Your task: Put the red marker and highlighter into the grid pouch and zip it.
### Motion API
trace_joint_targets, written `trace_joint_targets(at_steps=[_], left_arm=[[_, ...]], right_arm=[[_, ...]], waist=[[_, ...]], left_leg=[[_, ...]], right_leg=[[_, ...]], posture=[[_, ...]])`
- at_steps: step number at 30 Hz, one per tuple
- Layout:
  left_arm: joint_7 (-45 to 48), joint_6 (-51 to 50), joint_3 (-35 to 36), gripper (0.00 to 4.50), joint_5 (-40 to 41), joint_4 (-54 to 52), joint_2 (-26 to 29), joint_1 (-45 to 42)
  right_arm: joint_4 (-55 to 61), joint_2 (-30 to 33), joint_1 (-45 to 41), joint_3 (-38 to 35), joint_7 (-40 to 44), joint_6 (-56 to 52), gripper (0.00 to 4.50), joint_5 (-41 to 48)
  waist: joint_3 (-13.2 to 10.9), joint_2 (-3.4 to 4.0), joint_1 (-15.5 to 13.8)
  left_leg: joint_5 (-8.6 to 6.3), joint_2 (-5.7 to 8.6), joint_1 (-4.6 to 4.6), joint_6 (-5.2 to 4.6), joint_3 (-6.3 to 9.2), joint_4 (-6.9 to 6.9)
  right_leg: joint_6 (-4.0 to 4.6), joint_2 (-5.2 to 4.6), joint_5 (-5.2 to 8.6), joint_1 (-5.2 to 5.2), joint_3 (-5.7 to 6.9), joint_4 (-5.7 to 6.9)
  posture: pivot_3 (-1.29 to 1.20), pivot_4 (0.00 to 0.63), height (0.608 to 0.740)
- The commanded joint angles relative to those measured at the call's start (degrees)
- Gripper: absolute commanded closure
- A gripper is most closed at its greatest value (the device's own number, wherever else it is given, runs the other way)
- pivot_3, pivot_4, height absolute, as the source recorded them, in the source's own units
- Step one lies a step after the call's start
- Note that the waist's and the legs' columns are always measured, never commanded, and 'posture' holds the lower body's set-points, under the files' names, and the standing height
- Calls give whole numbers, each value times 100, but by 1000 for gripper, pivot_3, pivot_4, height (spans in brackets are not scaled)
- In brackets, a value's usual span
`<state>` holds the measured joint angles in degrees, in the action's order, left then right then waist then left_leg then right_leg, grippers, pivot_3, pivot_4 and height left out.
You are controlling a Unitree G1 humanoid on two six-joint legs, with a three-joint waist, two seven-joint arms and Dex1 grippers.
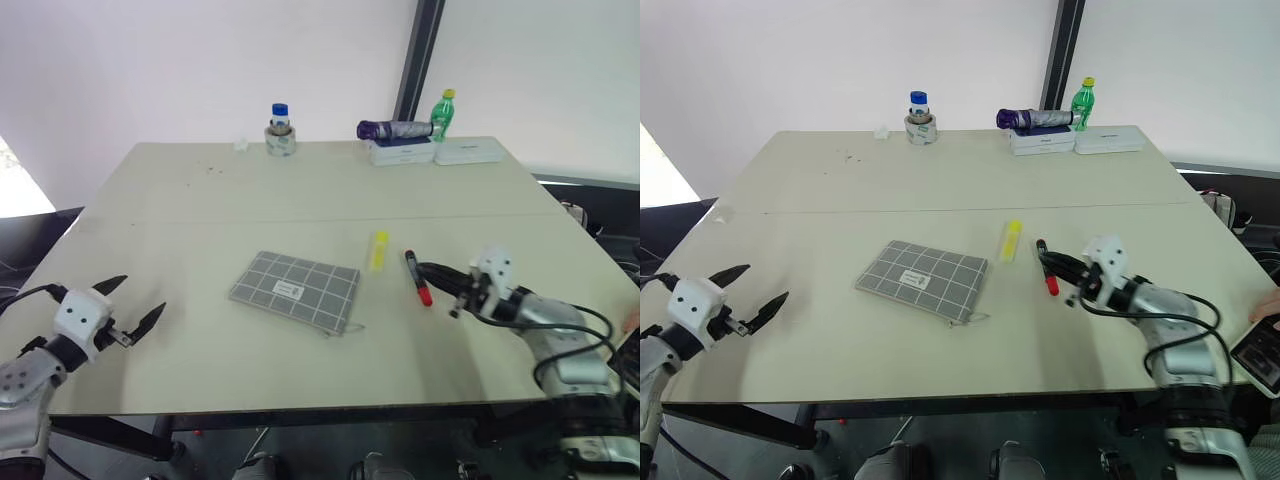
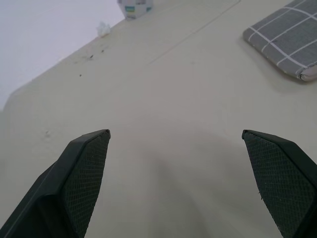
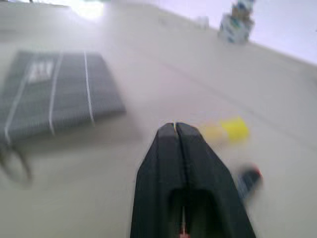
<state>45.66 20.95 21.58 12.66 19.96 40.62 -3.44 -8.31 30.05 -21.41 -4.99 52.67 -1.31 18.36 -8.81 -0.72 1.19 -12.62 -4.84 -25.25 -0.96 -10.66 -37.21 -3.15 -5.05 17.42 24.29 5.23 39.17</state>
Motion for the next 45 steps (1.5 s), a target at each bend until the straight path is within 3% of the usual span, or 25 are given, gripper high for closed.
trace_joint_targets(at_steps=[1,9,14,30,37,45], left_arm=[[-47,450,-135,0,-304,285,197,-195],[-413,1575,-755,0,-1155,1375,399,-1175],[-703,2263,-1364,0,-1784,2194,352,-1914],[-1849,4143,-3312,0,-3820,4369,255,-3832],[-3134,4545,-4261,0,-5167,4609,341,-4177],[-4020,5195,-4685,0,-5634,4499,411,-4331]], right_arm=[[172,-368,-315,352,-325,17,4479,-238],[-559,-970,-1047,1106,-1151,545,4479,-1367],[-658,-1347,-1188,1325,-1356,667,4479,-1532],[-352,-280,-302,564,-1292,519,4479,-1332],[-289,-246,-58,628,-1288,476,4479,-1457],[-609,-206,-286,656,-1293,538,4479,-1543]], waist=[[0,0,-10],[0,0,-29],[0,0,-6],[1,-1,-36],[1,-1,-55],[2,1,-51]], left_leg=[[0,1,-1,0,-1,0],[0,3,-7,-1,-6,-3],[22,3,-8,34,-15,-1],[22,10,-11,33,-19,-4],[20,10,-9,29,-15,-5],[2,12,-8,-3,-17,-9]], right_leg=[[0,0,0,0,1,0],[0,2,0,6,4,1],[-2,15,-1,9,4,4],[-5,16,-1,10,3,4],[-5,16,-1,7,3,5],[-6,12,0,4,3,5]], posture=[[0,150,738],[0,150,738],[0,150,738],[0,150,738],[0,150,738],[0,150,738]])
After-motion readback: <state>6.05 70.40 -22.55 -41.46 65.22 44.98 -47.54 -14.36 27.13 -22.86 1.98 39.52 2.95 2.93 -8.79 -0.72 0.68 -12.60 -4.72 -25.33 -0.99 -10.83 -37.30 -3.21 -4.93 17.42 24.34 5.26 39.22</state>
